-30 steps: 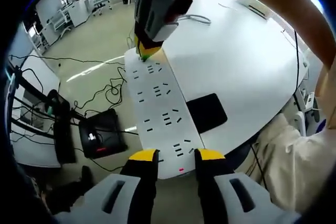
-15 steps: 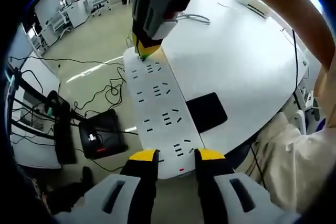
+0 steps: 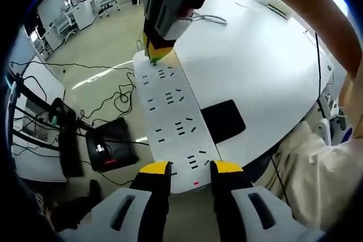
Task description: Pick up the power strip scattered on the table, fix it on the side mounting bracket of the table, and press the switch
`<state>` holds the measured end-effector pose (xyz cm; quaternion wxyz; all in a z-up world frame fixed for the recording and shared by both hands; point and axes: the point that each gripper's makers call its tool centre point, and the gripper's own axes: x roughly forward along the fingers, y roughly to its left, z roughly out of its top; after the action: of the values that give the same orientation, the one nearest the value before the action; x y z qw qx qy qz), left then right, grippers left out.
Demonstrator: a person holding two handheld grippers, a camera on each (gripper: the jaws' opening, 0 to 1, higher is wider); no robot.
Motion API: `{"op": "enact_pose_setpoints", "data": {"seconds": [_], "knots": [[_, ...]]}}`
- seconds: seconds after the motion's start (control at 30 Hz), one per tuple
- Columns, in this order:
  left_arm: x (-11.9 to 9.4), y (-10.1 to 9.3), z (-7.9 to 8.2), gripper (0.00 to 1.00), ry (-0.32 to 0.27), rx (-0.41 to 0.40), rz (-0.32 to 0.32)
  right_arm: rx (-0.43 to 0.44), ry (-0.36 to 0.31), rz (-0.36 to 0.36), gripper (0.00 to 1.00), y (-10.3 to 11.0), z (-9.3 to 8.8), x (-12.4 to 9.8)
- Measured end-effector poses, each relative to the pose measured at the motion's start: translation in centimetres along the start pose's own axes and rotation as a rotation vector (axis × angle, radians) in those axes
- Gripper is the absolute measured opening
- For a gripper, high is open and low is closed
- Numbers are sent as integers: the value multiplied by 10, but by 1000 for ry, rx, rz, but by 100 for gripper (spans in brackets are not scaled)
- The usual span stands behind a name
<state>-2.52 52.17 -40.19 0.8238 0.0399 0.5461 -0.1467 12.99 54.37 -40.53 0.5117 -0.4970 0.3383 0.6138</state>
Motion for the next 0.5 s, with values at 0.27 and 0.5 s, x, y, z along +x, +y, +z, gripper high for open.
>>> {"op": "enact_pose_setpoints", "data": {"seconds": [0.27, 0.5], "knots": [[0, 1, 0, 33, -1, 3, -2, 35, -79, 5, 1, 3, -1, -7], [-1, 5, 0, 33, -3, -1, -4, 60, -159, -8, 3, 2, -2, -25]]}}
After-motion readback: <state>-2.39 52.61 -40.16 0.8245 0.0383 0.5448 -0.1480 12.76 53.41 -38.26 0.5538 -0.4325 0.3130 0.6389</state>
